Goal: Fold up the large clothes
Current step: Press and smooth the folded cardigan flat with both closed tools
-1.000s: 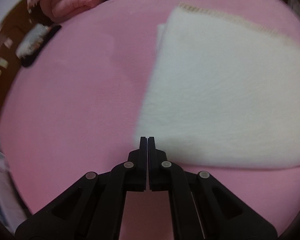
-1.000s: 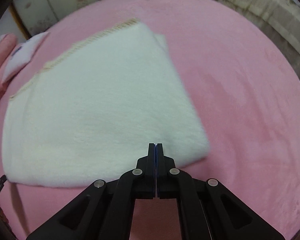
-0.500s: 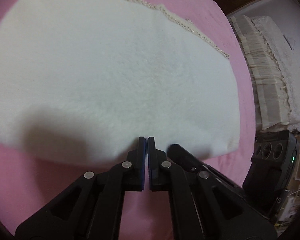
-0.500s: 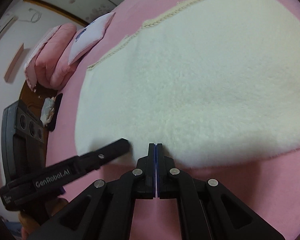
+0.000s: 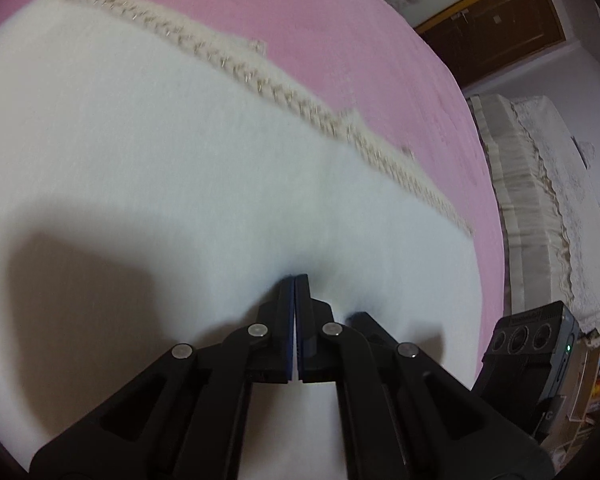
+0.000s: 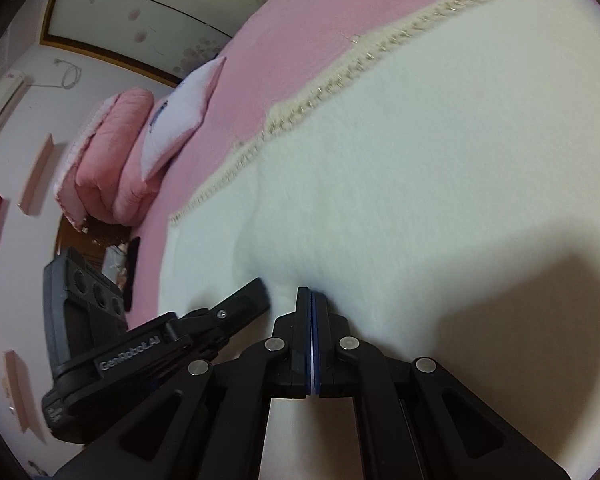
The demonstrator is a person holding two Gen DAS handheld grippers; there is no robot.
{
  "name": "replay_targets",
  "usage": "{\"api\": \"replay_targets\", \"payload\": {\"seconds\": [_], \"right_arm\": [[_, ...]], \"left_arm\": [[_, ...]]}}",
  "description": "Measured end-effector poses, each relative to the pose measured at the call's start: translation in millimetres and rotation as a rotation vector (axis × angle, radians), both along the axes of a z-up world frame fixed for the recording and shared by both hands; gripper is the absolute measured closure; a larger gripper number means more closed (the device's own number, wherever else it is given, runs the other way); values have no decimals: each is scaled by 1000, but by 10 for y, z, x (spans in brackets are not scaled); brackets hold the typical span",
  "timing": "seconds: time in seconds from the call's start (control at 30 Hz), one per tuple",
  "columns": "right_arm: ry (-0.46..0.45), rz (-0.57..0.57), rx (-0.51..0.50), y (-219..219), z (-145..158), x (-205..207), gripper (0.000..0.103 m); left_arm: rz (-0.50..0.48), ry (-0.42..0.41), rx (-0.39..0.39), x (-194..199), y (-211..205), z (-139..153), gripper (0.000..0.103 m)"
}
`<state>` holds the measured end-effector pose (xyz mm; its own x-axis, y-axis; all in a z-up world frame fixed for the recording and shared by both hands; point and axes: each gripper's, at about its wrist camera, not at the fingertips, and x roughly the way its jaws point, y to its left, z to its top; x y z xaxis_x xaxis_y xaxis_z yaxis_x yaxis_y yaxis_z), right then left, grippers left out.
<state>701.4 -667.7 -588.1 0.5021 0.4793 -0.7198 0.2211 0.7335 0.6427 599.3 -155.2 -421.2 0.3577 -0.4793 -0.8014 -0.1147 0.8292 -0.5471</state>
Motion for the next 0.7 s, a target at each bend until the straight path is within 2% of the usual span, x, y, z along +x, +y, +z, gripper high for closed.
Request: {"api": "replay_targets", "payload": {"seconds": [0.13, 0.2, 0.27, 0.4, 0.5, 0.6, 0.7], "right_arm": [[-14, 15, -10, -85, -108, 690, 103], [5, 14, -50, -99, -150, 1030, 103], [6, 15, -91, -118, -240, 1400, 103], [-36, 31, -76, -261, -334, 2016, 103], [-69, 22, -179, -548, -235, 2093, 103], [-78, -24, -210, -961, -74, 2057, 103], [-69, -44, -357, -1416, 51, 2019, 103]], "left_arm": [[-5, -29, 73, 425, -74, -135, 103], [-12, -54, 118, 659, -113, -208, 102], [-2, -59, 101, 743, -20, -246, 102], [11, -92, 46, 736, 132, -285, 102], [-7, -122, 107, 635, 281, -206, 102], [15, -158, 170, 607, 547, -87, 102], [78, -160, 192, 631, 1030, -43, 102]]}}
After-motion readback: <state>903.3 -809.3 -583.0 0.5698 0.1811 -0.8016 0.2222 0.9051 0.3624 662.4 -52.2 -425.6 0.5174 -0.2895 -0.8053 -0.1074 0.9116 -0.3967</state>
